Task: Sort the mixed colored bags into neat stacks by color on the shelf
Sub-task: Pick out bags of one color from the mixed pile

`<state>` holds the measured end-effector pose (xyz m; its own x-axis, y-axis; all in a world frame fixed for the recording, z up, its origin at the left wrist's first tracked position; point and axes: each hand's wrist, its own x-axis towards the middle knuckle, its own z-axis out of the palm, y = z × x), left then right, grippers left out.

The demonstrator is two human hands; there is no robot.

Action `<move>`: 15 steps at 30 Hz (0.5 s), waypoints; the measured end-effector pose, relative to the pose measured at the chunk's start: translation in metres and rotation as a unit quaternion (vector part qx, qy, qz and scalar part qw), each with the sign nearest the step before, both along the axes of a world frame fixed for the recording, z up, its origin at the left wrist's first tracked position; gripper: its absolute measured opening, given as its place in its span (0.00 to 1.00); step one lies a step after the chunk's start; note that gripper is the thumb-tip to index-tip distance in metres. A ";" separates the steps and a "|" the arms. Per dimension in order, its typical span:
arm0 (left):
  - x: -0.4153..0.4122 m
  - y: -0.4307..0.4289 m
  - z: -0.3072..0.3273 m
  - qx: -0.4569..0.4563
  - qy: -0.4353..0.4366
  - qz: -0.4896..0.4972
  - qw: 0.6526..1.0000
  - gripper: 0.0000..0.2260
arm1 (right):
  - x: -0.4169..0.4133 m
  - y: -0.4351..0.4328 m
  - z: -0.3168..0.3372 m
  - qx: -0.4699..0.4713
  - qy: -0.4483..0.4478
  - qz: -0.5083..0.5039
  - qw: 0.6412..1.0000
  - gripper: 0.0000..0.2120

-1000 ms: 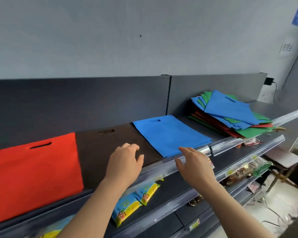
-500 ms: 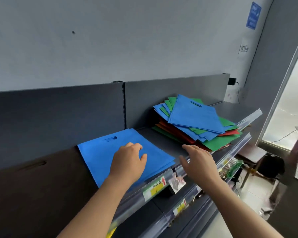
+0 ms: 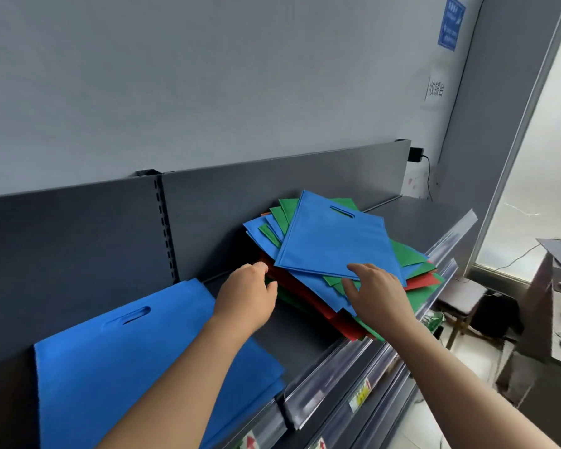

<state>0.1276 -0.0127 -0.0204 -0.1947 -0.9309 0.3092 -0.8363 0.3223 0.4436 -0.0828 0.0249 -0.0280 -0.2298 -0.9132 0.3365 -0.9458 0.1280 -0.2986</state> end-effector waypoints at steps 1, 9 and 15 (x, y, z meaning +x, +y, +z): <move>-0.007 -0.007 0.000 0.006 0.003 0.004 1.000 0.16 | -0.010 -0.009 0.000 0.004 0.002 0.004 1.000 0.19; -0.059 -0.059 -0.003 0.060 0.030 0.060 0.996 0.18 | -0.077 -0.063 -0.004 0.086 -0.006 0.088 0.992 0.17; -0.080 -0.074 -0.007 0.107 0.124 0.140 0.976 0.14 | -0.103 -0.063 -0.012 0.058 -0.047 0.194 0.978 0.13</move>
